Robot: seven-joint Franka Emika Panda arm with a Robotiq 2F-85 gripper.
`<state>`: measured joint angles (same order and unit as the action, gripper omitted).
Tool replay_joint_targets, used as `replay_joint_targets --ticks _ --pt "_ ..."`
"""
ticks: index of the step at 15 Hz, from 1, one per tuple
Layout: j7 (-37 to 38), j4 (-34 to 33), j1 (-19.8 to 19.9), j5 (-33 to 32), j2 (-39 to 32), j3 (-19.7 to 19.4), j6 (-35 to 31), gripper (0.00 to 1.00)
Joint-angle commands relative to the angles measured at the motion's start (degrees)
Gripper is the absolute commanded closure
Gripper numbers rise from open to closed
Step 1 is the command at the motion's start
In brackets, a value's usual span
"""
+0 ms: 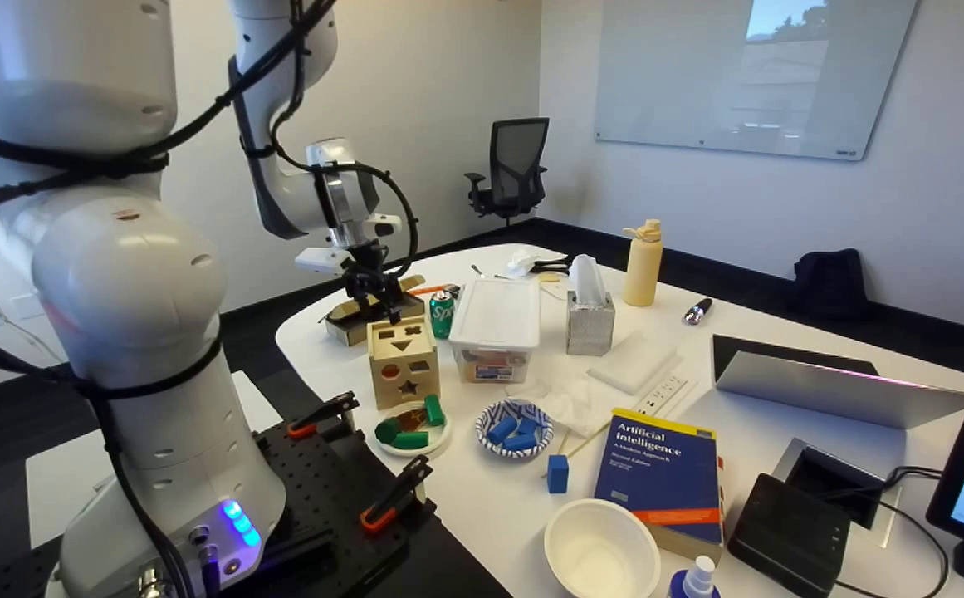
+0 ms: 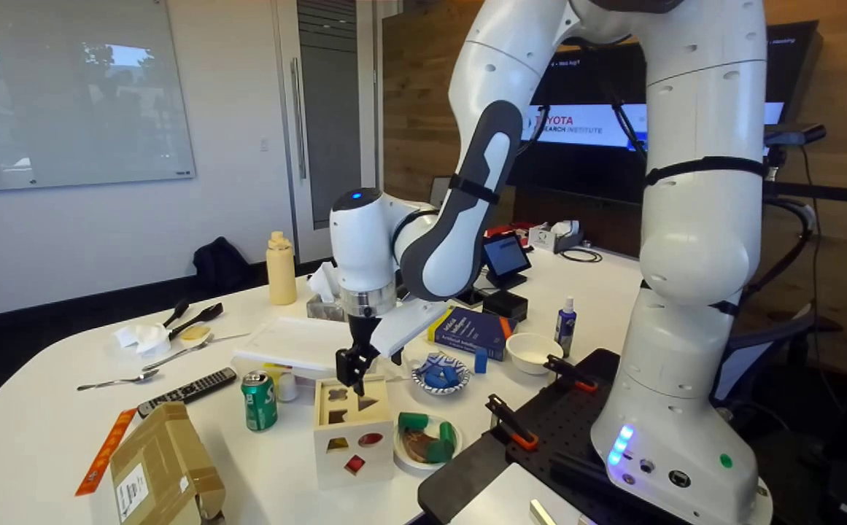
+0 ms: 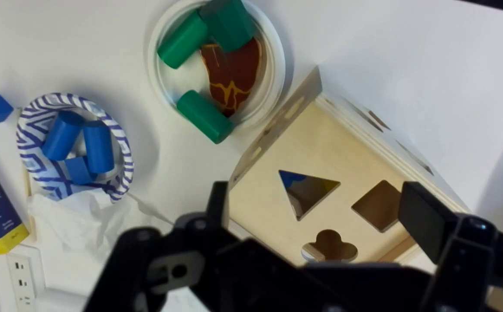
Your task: Slide the lid of the wooden box to the right
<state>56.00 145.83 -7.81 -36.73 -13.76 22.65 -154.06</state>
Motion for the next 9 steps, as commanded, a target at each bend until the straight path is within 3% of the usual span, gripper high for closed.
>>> replay_joint_targets --ticks 1,8,9 --pt "6.2 -8.7 -3.7 -6.8 -8.7 -3.4 2.0 0.0" --pt "11.5 -15.9 -8.4 -12.6 -17.2 -8.2 1.9 0.0" --pt "9.3 -15.8 -12.4 -9.2 -16.8 -11.9 0.8 0.0"
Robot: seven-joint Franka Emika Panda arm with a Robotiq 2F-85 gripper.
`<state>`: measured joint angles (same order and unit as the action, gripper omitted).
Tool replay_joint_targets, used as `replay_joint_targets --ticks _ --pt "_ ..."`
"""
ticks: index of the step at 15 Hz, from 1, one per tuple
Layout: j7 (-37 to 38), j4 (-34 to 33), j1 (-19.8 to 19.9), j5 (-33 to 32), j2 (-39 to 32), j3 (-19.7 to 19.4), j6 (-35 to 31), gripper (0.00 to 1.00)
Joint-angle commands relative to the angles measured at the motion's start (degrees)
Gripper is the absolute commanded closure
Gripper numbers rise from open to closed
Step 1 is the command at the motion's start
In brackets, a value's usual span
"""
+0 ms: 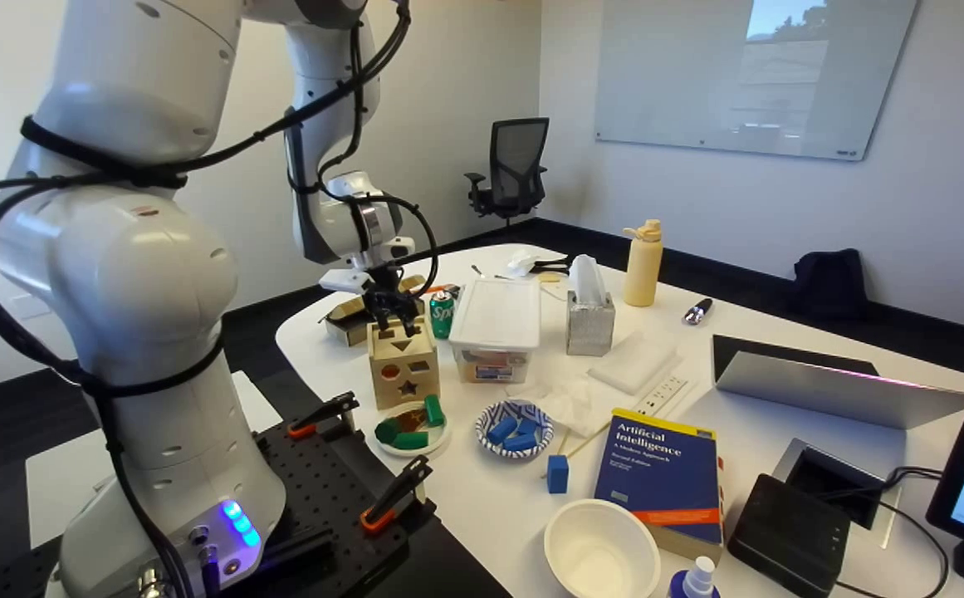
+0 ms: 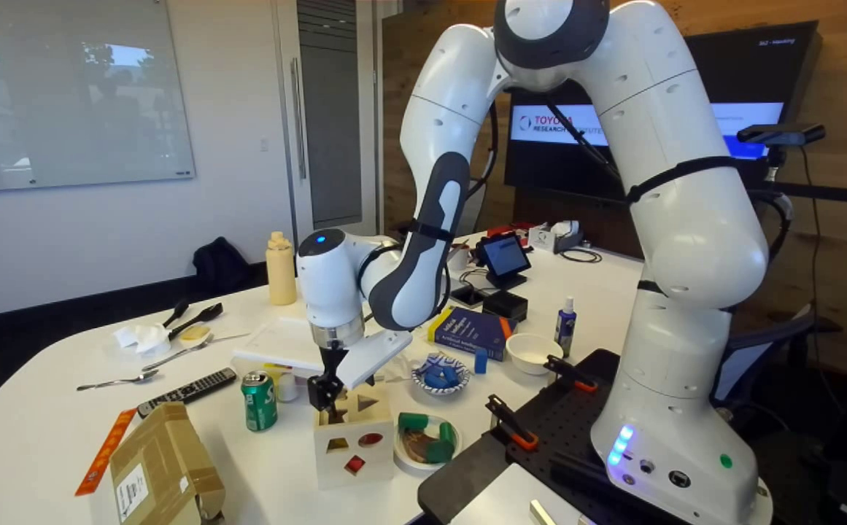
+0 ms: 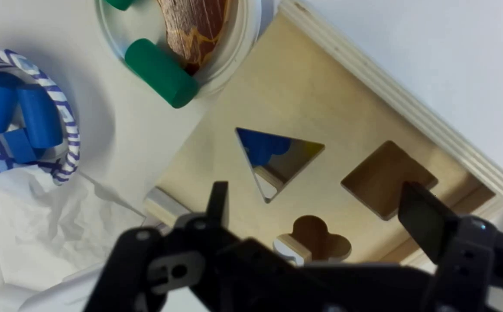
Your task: Slide the lid of the wooden box to the right
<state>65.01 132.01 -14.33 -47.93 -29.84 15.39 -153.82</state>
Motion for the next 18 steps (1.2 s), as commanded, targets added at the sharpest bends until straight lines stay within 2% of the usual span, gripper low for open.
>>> replay_joint_targets --ticks 1,6,18 --pt "0.6 -2.2 -6.7 2.3 -0.8 -5.4 0.5 0.0" --pt "1.5 -2.0 -11.9 2.8 -0.4 -9.8 0.9 0.0" --pt "0.0 1.0 -12.1 6.6 1.4 -11.2 2.0 0.0"
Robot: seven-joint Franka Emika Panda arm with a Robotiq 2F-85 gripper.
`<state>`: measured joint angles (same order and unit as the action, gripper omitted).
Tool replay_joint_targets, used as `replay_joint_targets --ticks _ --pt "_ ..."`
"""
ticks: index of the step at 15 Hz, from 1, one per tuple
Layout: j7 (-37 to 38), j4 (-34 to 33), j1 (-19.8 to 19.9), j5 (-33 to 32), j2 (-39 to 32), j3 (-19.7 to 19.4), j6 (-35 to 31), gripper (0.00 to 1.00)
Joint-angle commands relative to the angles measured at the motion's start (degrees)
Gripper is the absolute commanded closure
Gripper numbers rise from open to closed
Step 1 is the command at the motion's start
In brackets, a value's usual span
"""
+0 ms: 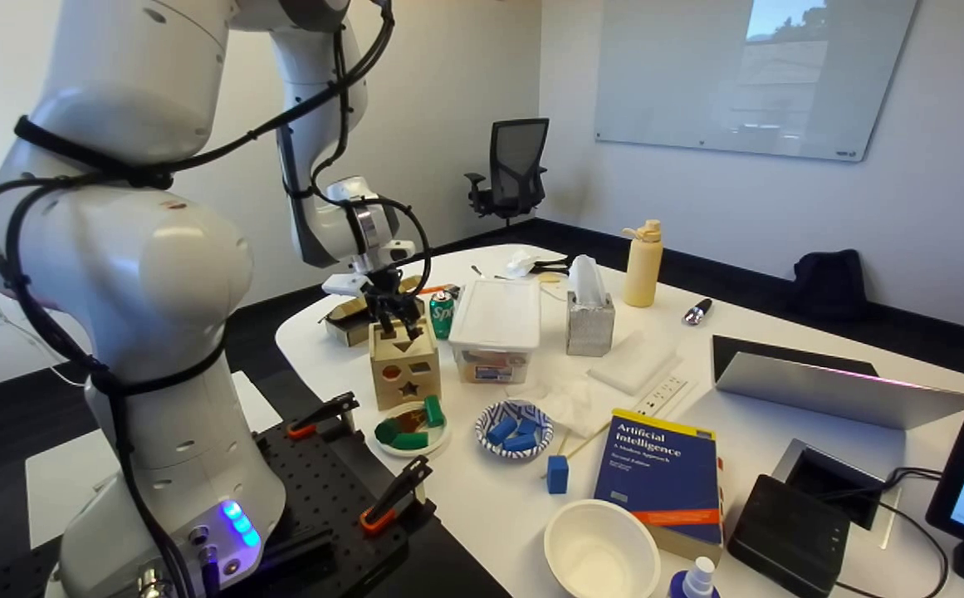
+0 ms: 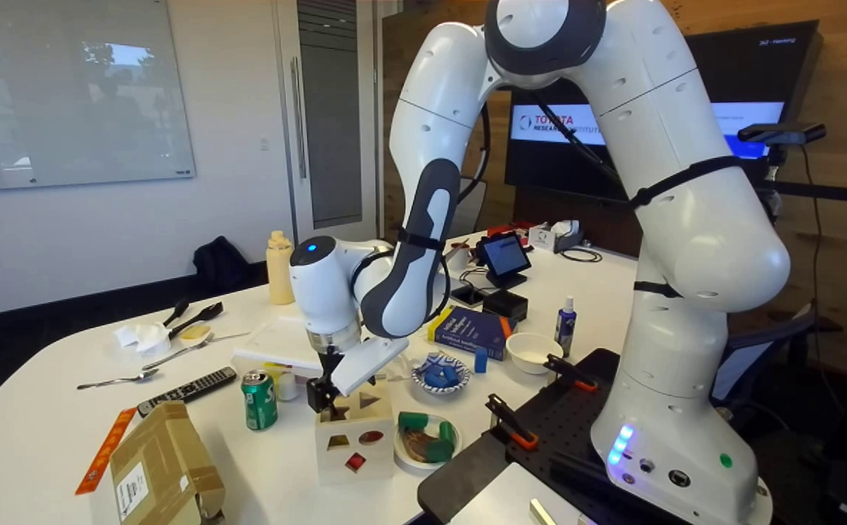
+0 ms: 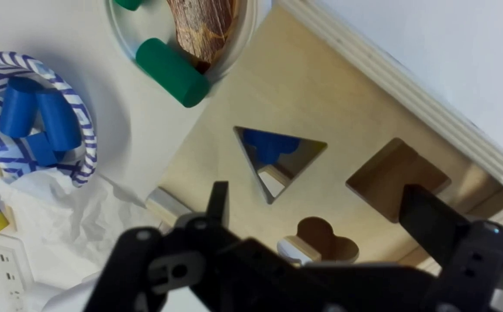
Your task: Slide the lid of the wooden box to the right
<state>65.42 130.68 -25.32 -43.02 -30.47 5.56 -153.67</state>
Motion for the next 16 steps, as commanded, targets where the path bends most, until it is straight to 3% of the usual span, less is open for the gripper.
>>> replay_joint_targets --ticks 1,16 --pt "-0.5 2.7 -1.1 2.0 2.3 -1.5 1.9 0.0" --pt "-1.7 6.2 -0.8 6.9 4.5 -1.4 8.7 0.0"
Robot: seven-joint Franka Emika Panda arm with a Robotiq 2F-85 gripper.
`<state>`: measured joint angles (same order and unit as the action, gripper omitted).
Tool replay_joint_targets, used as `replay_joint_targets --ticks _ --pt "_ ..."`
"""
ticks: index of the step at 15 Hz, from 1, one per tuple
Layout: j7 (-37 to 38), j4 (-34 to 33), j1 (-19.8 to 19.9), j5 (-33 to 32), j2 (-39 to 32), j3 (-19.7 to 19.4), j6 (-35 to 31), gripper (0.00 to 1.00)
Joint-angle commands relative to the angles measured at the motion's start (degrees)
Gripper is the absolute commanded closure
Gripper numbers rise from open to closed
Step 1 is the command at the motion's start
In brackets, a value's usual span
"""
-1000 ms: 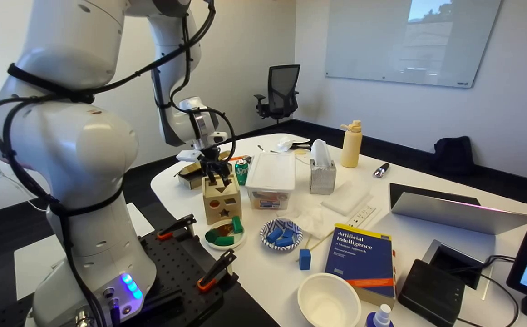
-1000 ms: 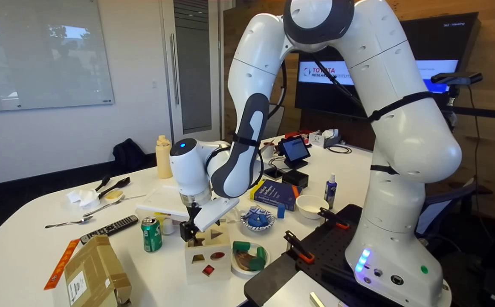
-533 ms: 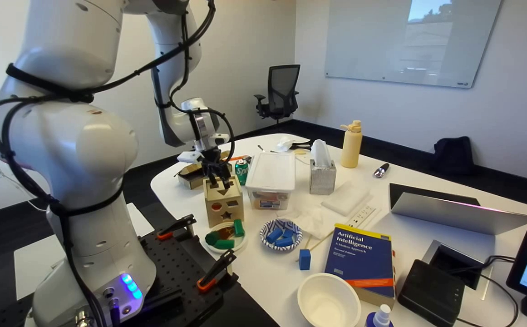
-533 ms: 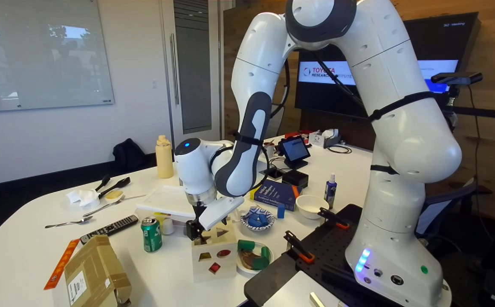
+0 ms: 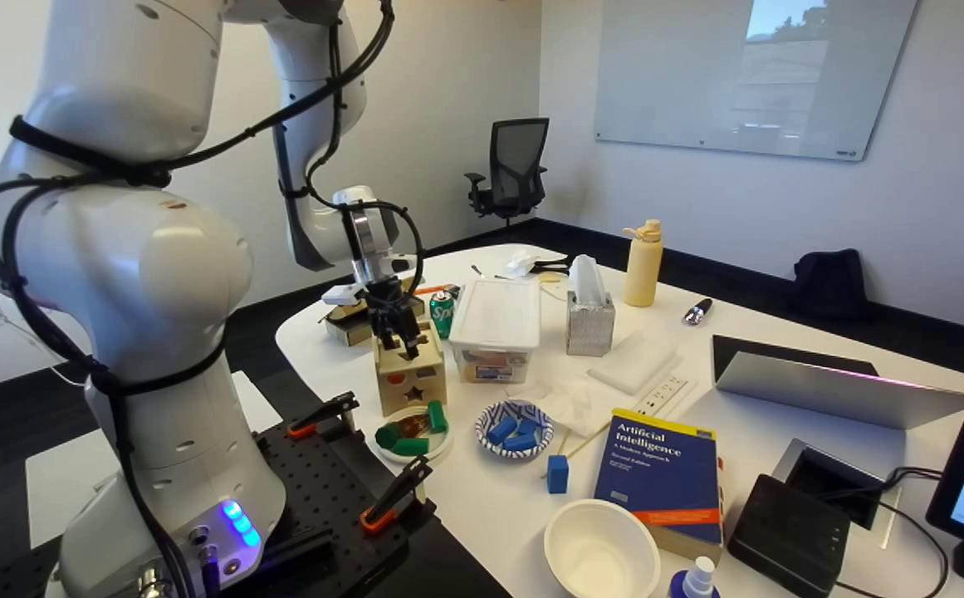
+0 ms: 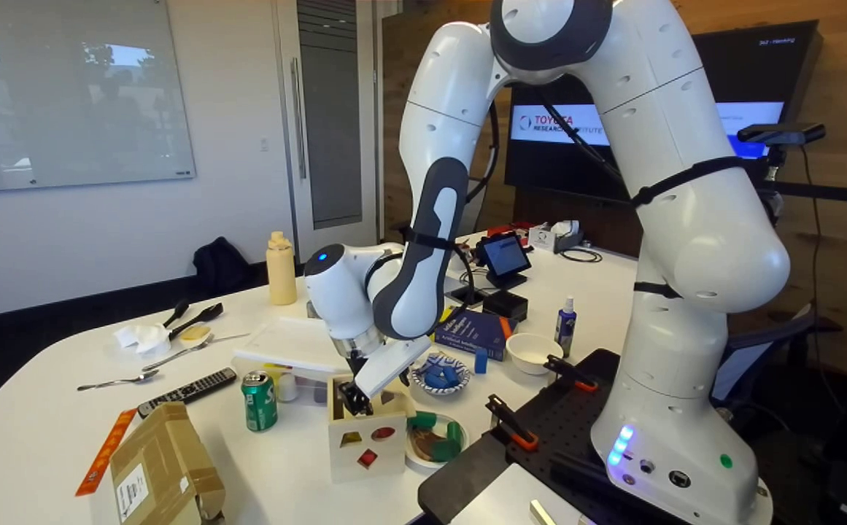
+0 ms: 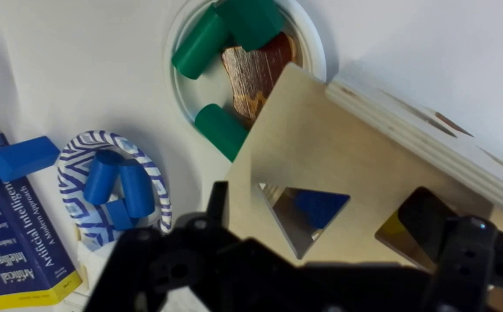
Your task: Slide the lid of the wooden box to the right
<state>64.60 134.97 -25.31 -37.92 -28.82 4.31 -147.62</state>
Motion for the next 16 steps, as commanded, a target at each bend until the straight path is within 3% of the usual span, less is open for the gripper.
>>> replay_joint_targets --ticks 1,16 --pt "-0.7 2.0 -0.8 1.7 2.9 -0.2 3.0 0.0" --pt "2.4 6.6 -0.8 0.1 7.1 -1.5 4.9 0.0"
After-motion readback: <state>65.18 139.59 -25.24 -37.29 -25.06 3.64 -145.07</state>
